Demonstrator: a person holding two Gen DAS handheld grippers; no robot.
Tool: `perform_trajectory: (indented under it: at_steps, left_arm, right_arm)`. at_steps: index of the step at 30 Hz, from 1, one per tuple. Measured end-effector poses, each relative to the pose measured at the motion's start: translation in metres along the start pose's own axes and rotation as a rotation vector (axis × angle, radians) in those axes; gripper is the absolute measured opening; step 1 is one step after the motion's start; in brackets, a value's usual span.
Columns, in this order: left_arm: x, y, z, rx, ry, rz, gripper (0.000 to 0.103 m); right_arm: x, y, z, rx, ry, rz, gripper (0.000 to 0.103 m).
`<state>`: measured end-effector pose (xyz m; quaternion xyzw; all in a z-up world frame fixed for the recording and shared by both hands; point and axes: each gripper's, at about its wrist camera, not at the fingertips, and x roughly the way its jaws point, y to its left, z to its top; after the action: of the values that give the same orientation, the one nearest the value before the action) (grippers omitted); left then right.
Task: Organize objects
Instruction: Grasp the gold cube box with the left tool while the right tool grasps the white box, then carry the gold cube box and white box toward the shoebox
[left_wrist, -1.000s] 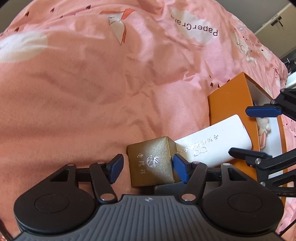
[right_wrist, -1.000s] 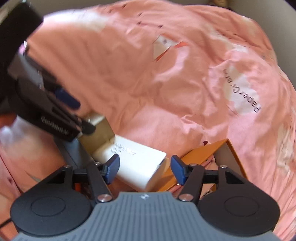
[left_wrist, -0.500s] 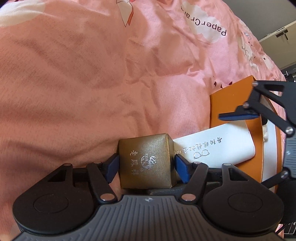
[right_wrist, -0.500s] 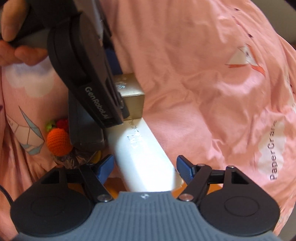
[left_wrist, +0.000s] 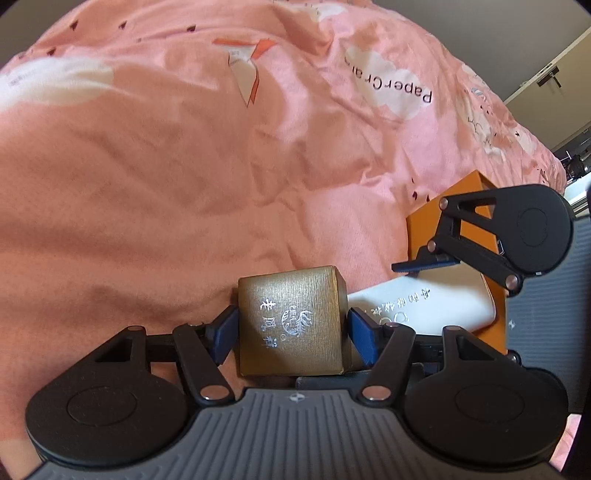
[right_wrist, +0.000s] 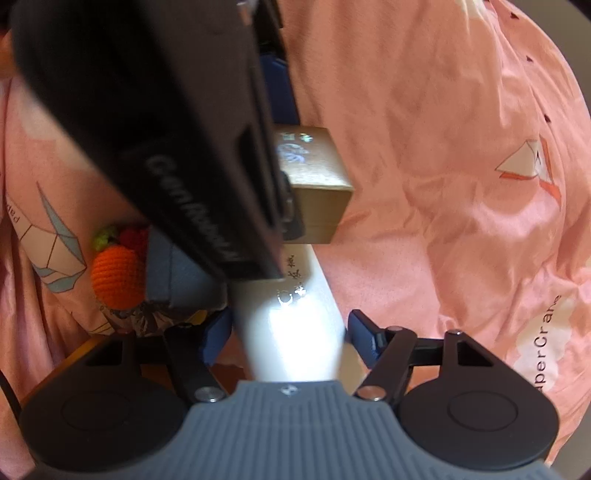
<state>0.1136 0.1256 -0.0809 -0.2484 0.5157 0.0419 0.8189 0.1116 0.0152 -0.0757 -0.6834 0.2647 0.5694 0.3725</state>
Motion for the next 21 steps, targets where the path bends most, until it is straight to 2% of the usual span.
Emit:
perform_trajectory:
  at_steps: [4,11,17,21]
  left_arm:
    - [-0.011,-0.009,-0.002,0.045,-0.049,0.022,0.073]
    - [-0.028,-0.032,-0.003,0.118,-0.100,0.008,0.073]
    - [-0.044,-0.047,-0.001,0.143,-0.123,-0.047,0.073]
    - [-0.049,-0.053,0.001,0.149,-0.095,-0.119,0.073]
  right_arm:
    - [-0.019,0.010,-0.004,-0.038,-0.013,-0.055,0.067]
    - [-0.054,0.018,-0.017,-0.038,-0.021,-0.139,0.066]
    - [-0.087,0.021,-0.039,0.030,-0.026,-0.189,0.066]
    - [-0.102,0.024,-0.063,0.110,-0.021,-0.192,0.066]
